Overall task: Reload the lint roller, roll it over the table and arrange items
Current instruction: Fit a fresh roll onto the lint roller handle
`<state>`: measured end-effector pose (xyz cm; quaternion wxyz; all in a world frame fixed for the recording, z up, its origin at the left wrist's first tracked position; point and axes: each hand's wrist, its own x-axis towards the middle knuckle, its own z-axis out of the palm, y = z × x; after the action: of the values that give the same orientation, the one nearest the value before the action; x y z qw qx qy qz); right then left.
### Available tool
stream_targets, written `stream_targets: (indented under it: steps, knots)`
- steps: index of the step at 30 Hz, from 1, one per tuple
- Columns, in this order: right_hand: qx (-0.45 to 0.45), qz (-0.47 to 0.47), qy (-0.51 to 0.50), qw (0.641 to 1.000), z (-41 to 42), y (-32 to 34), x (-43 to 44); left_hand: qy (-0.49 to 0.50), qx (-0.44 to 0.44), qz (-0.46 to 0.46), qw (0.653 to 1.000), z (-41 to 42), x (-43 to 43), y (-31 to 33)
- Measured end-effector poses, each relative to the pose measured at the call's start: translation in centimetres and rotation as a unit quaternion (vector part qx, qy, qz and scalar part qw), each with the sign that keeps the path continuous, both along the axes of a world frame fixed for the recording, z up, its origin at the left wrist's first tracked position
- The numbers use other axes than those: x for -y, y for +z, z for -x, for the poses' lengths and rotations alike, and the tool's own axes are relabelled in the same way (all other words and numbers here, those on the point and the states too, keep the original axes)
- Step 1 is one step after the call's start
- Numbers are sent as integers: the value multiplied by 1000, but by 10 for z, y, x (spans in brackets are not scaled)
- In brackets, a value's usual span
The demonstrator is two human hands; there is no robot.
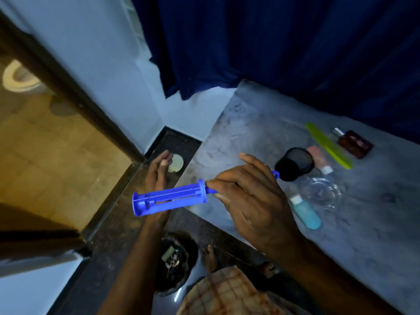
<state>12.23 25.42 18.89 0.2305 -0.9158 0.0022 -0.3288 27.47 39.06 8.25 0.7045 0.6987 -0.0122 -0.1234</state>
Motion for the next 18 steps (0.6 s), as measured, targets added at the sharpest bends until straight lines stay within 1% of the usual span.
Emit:
stream_targets:
  steps: [2, 5, 11, 14, 18]
  knots:
    - [-25, 12, -20, 999, 18, 2, 18, -44, 19, -33, 998, 5, 18, 10]
    - [-27, 23, -74, 997, 52, 7, 49, -124, 36, -54, 990, 23, 62, 35]
    - [-32, 23, -169, 985, 122, 12, 113, -223, 76, -43, 971, 84, 155, 51]
    - [-35, 35, -212, 976, 158, 8, 145, -281, 71, -36, 956, 114, 203, 46]
    - [-45, 3, -266, 963, 202, 9, 184, -360, 68, -11, 930, 155, 267, 36]
